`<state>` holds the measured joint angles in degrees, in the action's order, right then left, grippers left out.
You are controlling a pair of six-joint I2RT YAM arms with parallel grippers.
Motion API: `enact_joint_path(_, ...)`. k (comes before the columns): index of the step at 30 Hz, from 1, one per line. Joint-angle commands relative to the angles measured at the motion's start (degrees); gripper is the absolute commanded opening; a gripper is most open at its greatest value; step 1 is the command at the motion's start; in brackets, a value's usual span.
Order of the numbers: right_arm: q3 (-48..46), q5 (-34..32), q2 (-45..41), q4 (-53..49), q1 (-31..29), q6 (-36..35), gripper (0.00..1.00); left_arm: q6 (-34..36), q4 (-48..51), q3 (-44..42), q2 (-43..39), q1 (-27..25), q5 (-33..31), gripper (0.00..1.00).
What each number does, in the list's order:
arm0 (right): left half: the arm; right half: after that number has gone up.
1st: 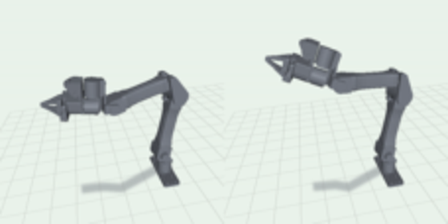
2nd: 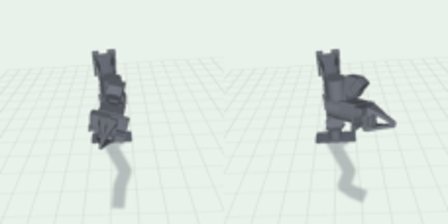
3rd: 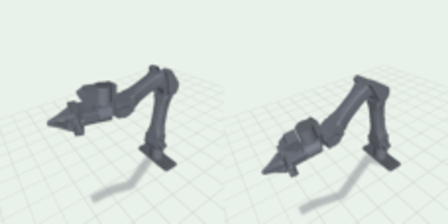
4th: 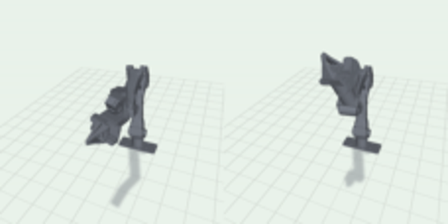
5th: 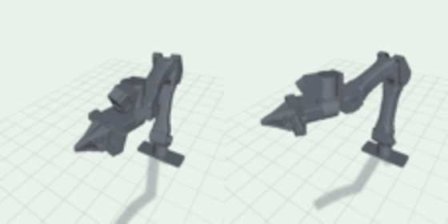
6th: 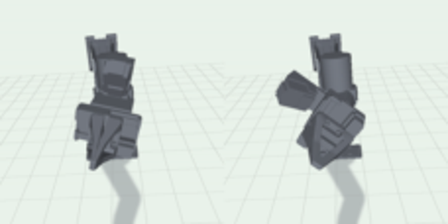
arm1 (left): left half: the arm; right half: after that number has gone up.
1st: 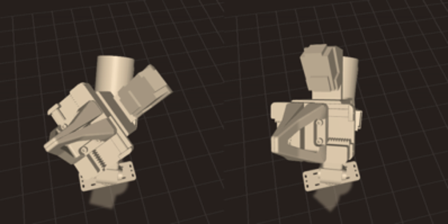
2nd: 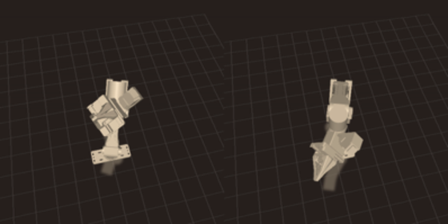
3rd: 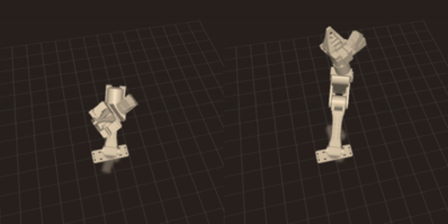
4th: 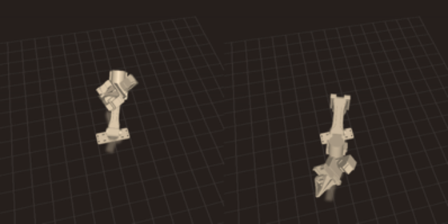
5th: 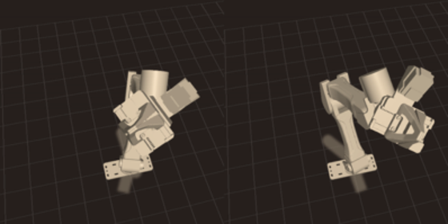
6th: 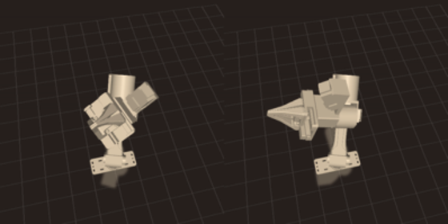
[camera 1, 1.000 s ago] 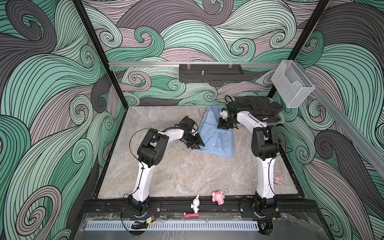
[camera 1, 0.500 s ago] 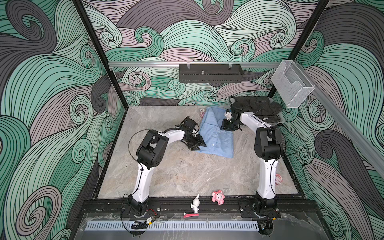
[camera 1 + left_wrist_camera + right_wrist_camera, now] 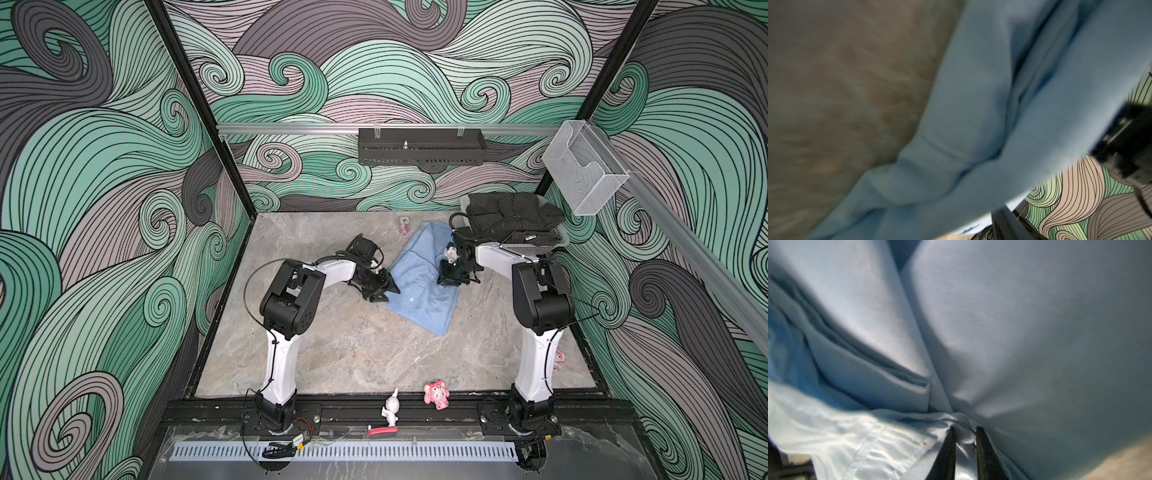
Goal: Fold and stack the long sleeve shirts
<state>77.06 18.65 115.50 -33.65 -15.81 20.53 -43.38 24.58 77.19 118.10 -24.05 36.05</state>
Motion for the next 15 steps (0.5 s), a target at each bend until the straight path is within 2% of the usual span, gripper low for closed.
enact_joint_path(1, -9.3, 3.5, -2.6, 0.4, -5.8, 9.2, 0.19, 4.8, 7.0, -1.9, -3.4, 3.4, -3.5, 0.56)
enact_joint_path(4, -15.1, 4.4, -8.4, 4.1, -11.4, 14.3, 0.21, 7.9, 10.2, -3.3, -9.1, 6.2, -3.8, 0.58)
enact_joint_path(7, -16.1, 1.6, -15.1, 3.4, -14.2, 16.0, 0.30, 11.3, 14.9, -2.9, -14.9, 7.3, -4.9, 0.61)
enact_joint_path(11, -10.9, -4.9, -21.5, -3.2, -11.8, 11.5, 0.44, 11.0, 16.9, -4.9, -21.6, 6.5, -5.3, 0.62)
enact_joint_path(15, -5.7, -6.7, -19.1, -7.6, -4.9, 6.0, 0.45, 6.5, 12.2, -9.6, -24.0, 1.9, -5.3, 0.62)
